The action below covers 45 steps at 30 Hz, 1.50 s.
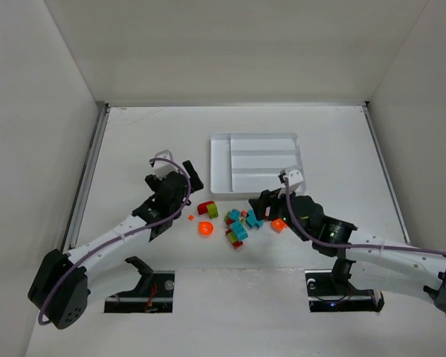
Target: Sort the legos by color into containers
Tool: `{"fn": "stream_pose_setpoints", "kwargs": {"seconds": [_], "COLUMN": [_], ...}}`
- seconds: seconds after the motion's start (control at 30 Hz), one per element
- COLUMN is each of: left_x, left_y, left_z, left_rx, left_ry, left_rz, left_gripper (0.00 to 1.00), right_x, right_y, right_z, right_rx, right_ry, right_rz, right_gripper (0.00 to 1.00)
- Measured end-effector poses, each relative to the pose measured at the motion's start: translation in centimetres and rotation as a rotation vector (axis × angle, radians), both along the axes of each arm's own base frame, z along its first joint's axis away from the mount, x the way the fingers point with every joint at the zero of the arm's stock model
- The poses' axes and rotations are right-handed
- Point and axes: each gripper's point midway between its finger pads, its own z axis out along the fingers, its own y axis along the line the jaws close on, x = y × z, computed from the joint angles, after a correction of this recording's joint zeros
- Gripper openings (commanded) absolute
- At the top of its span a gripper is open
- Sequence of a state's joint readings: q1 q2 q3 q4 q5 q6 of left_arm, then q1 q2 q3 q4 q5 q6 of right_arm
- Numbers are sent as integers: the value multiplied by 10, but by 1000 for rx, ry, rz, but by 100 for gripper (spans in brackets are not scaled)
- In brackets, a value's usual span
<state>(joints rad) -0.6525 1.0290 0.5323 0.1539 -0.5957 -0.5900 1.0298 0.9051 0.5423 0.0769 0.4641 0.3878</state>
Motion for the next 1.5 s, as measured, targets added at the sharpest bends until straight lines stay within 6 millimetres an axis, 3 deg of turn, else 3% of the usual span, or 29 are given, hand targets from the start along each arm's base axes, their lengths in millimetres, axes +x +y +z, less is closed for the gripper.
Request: {"fn": "stream_pose_setpoints", "kwargs": {"seconds": [0.07, 0.17, 0.27, 0.37, 0.5, 0.53, 0.6, 0.63, 0.7, 0.8, 0.97, 1.13, 1.3, 1.5], "left_x": [2, 6, 8, 9, 7, 6, 2, 1, -2, -6, -28, -49, -69, -92], "left_y": [0, 0, 0, 2, 6, 5, 1, -1, -5, -14, -27, -35, -47, -64], "left_z": [1, 5, 7, 9, 18, 23, 34, 39, 45, 42, 23, 12, 7, -6], "left_rx": [-9, -27, -34, -32, -22, -26, -46, -50, -53, -48, -45, -56, -86, -102], "left_ry": [-3, -19, -28, -34, -65, -79, -109, -124, -138, -126, -86, -43, -13, 46], "left_rz": [0, 1, 4, 10, 31, 28, 9, -5, -34, -82, -184, -250, -316, -402], "left_gripper": [100, 100, 100, 100, 100, 87, 46, 34, 26, 25, 41, 48, 50, 50], "right_x": [-5, -12, -19, -22, -27, -31, -39, -42, -46, -48, -50, -54, -66, -66], "right_y": [2, 5, 6, 6, 13, 16, 23, 26, 31, 35, 42, 53, 65, 66], "right_z": [3, 2, -7, -16, -25, -27, -33, -37, -46, -61, -74, -82, -88, -96], "right_rx": [9, 3, -21, -55, -93, -105, -126, -139, -170, -218, -260, -282, -303, -318], "right_ry": [-4, 3, 30, 59, 83, 86, 92, 97, 111, 132, 152, 172, 182, 198], "right_rz": [16, 41, 55, 59, 79, 94, 127, 141, 159, 168, 182, 212, 261, 243], "right_gripper": [55, 24, 14, 18, 57, 62, 68, 69, 69, 69, 67, 65, 63, 57]}}
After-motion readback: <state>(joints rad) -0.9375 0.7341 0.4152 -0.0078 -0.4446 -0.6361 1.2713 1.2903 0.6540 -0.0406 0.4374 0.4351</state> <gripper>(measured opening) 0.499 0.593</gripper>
